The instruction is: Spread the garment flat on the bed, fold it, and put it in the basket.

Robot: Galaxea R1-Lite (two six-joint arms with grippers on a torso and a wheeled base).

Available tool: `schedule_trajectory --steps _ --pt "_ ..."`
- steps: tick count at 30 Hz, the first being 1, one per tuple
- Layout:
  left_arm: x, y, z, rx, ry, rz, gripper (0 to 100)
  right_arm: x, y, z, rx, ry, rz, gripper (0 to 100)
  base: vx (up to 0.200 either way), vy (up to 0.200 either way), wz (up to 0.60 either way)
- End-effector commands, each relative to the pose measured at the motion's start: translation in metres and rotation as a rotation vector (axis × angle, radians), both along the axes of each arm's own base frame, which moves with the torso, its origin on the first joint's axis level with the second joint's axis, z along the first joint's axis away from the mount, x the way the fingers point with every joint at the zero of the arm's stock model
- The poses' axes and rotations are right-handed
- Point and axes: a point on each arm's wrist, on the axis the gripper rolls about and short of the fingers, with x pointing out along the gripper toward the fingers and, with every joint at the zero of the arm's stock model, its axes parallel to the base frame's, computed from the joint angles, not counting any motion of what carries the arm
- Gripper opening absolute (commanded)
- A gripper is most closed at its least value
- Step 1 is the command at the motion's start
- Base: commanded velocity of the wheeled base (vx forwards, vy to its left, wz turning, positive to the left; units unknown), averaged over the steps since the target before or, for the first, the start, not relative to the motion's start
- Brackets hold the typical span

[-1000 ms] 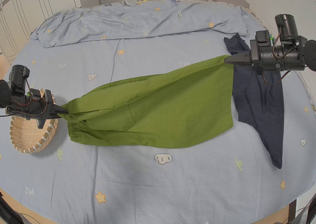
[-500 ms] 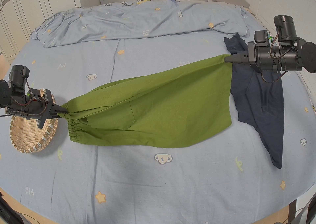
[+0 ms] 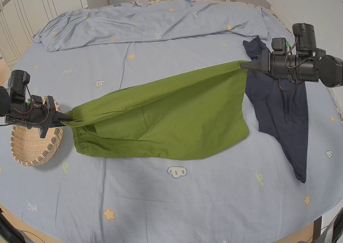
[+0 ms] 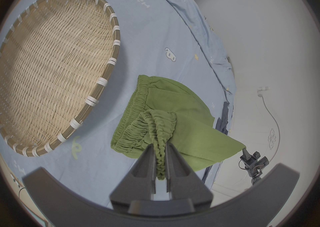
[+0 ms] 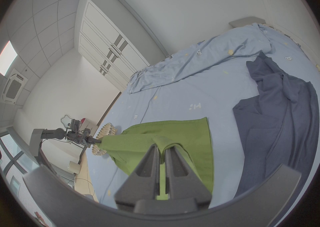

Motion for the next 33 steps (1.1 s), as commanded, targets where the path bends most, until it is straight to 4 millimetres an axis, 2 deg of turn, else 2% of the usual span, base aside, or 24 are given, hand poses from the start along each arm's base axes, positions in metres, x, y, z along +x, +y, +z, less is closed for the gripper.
schedule_trajectory --steps 1,10,17,18,24,30,33 --pt "0.001 0.0 -0.001 0.003 -0.007 0.0 0 0.009 0.002 -0.014 -0.008 0.027 -0.004 0 0.0 0.0 0.0" --pt "0.004 -0.002 0.002 0.011 -0.037 -0.01 0 0.031 0.006 -0.031 -0.017 -0.033 -0.066 0 0.0 0.0 0.0" --pt "0.015 -0.003 -0.002 0.023 -0.083 -0.009 0 0.039 0.007 -0.036 -0.018 -0.036 -0.072 0 0.0 0.0 0.0" --pt "0.022 -0.001 -0.003 0.025 -0.105 -0.006 0 0.044 0.009 -0.042 -0.027 -0.036 -0.083 0 0.0 0.0 0.0" --pt "0.03 0.0 -0.007 0.025 -0.105 -0.006 0 0.057 0.015 -0.055 -0.031 -0.05 -0.1 0 0.0 0.0 0.0" --pt "0.032 0.001 -0.008 0.03 -0.107 -0.007 0 0.065 0.013 -0.051 -0.023 -0.069 -0.109 0 0.0 0.0 0.0" --pt "0.043 0.003 -0.011 0.031 -0.107 -0.006 0 0.069 0.016 -0.058 -0.026 -0.059 -0.107 0 0.0 0.0 0.0"
